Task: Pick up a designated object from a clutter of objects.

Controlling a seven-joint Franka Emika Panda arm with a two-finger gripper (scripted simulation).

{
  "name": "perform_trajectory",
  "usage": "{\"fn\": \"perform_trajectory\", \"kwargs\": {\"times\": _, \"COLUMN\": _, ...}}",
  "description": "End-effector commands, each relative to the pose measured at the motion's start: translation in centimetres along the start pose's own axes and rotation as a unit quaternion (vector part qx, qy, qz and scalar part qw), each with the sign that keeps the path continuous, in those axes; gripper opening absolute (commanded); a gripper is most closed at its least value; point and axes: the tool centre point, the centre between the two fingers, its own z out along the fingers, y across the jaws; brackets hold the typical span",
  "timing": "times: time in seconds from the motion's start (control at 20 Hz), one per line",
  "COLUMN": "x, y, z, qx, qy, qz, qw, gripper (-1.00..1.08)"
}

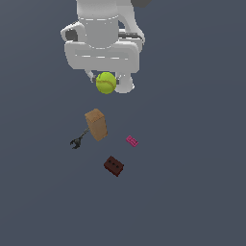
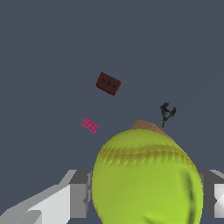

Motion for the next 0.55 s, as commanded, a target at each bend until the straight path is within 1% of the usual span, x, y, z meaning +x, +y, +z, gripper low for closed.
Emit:
{"fn": "perform_trajectory", "kwargs": {"times": 0.0, "x": 0.4, "y": 0.5, "z": -1.3, "qx": 0.000, "qy": 0.000, "qz": 0.000, "qw": 1.0000, "gripper": -1.00}}
{"fn": "perform_trajectory", "kwargs": {"times": 0.25, "x": 0.9, "y": 1.2, "z": -2.7, "qx": 0.000, "qy": 0.000, "qz": 0.000, "qw": 1.0000, "gripper": -1.00}}
{"fn": "perform_trajectory", "kwargs": {"times": 0.5, "x": 1.1, "y": 1.3, "z": -3.1, "qx": 0.000, "qy": 0.000, "qz": 0.000, "qw": 1.0000, "gripper": -1.00}}
